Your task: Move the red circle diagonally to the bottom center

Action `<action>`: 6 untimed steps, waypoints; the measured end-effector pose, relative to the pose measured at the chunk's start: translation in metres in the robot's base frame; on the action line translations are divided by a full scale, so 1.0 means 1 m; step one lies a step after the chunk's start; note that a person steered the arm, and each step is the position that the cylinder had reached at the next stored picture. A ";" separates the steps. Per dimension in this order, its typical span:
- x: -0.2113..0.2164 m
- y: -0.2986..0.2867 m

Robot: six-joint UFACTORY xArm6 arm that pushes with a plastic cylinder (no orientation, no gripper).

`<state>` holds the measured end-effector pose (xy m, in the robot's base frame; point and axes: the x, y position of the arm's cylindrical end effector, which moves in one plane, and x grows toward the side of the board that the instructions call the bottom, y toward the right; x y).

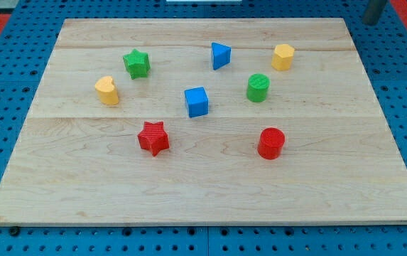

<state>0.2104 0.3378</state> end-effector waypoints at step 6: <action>0.197 -0.229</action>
